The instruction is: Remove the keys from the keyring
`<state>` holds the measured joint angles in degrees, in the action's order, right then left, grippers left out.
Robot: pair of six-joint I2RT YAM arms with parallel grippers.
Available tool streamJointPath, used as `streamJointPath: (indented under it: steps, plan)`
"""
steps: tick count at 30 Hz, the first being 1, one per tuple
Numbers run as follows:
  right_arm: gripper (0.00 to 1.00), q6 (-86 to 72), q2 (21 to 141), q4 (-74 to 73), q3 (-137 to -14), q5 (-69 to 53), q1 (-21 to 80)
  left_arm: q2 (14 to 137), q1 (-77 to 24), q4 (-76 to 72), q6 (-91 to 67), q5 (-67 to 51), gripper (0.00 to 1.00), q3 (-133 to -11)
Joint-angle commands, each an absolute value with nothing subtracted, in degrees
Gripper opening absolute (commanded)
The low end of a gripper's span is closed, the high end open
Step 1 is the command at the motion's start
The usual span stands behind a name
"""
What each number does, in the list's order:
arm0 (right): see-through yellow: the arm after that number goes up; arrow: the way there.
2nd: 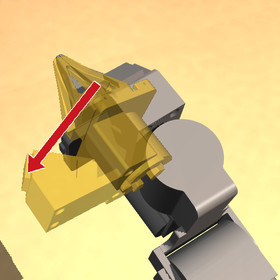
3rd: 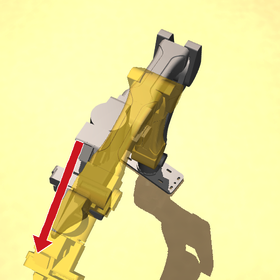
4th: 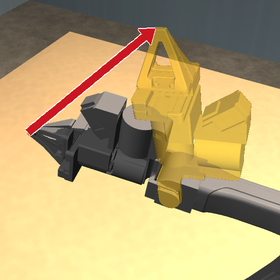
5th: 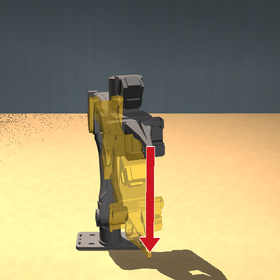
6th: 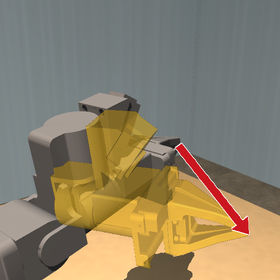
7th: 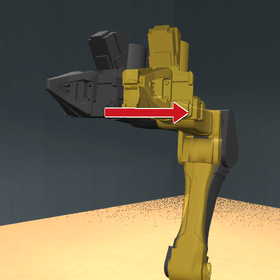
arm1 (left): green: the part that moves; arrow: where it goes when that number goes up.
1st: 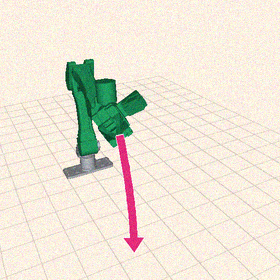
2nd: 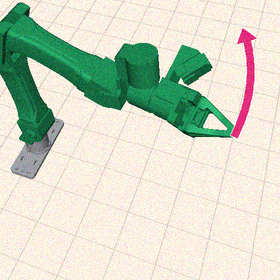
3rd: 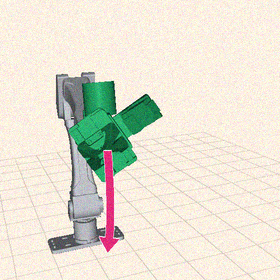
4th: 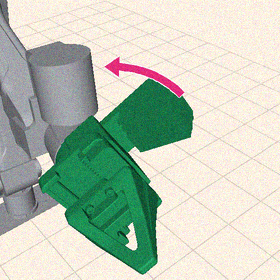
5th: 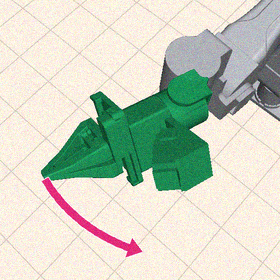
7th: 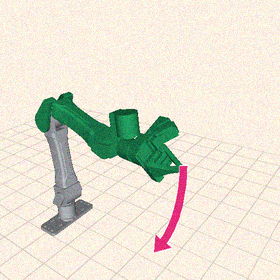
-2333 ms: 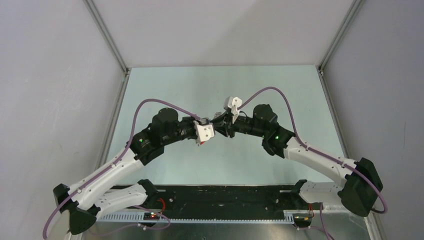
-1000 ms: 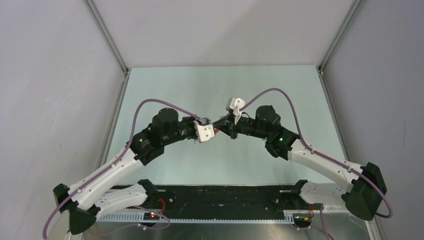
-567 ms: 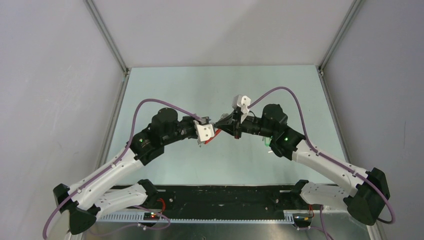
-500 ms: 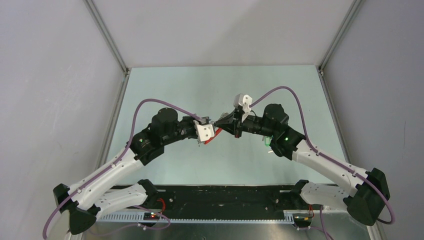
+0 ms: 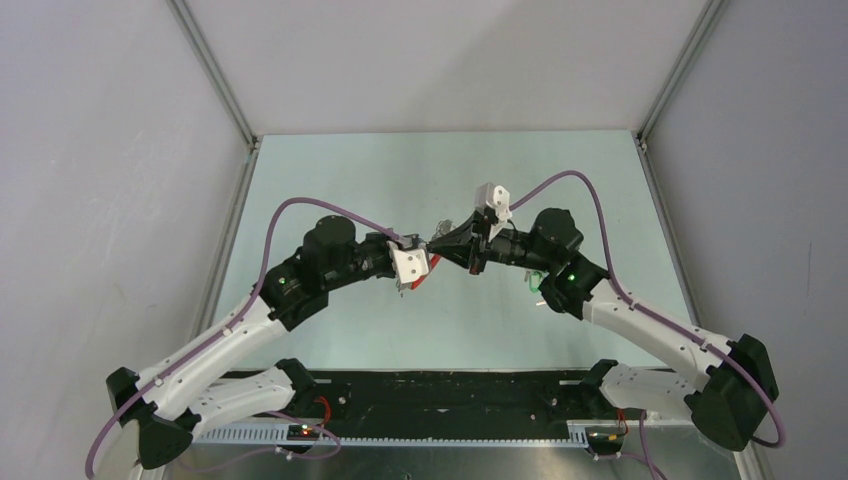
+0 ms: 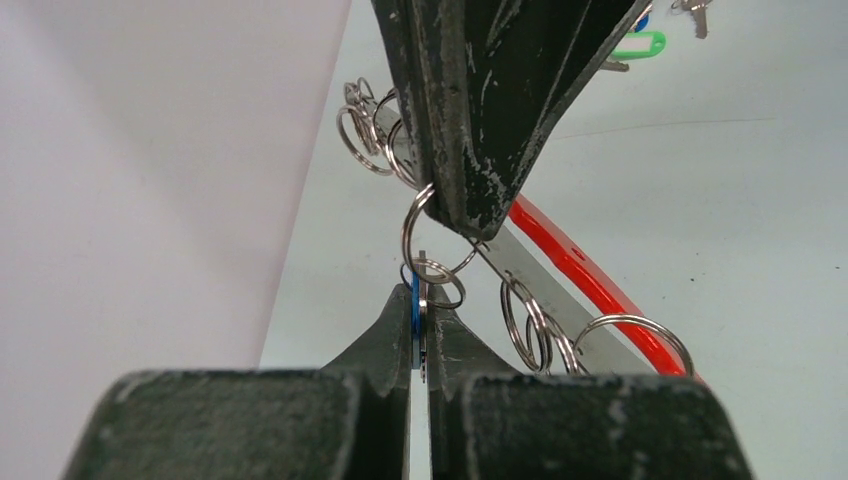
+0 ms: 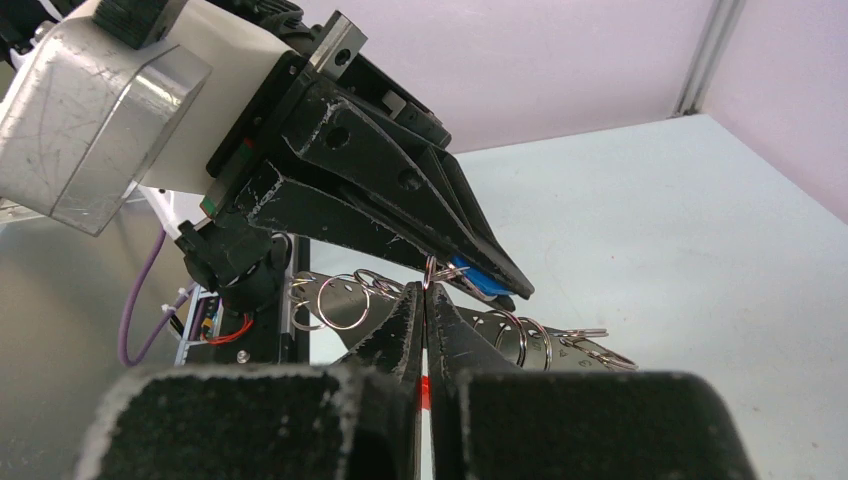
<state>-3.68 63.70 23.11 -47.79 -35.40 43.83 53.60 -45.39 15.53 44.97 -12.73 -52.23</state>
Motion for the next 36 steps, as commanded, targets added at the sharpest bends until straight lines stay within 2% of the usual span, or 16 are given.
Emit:
streamJointPath:
  steps: [1, 20, 36]
  plan:
    - [0.00, -6.43, 64.42, 30.21, -48.16, -39.50, 43.42, 53.46, -45.37, 13.59, 43.93, -14.30, 0.00, -53.26]
    - [0.00, -16.66, 69.88, 31.95, -48.16, -50.42, 41.57, 52.44, -45.30, 13.58, 43.97, -13.00, 0.00, -53.26]
    - [0.00, -20.06, 71.77, 27.64, -48.12, -51.96, 42.15, 51.41, -45.30, 13.49, 44.47, -11.96, 0.00, -53.08]
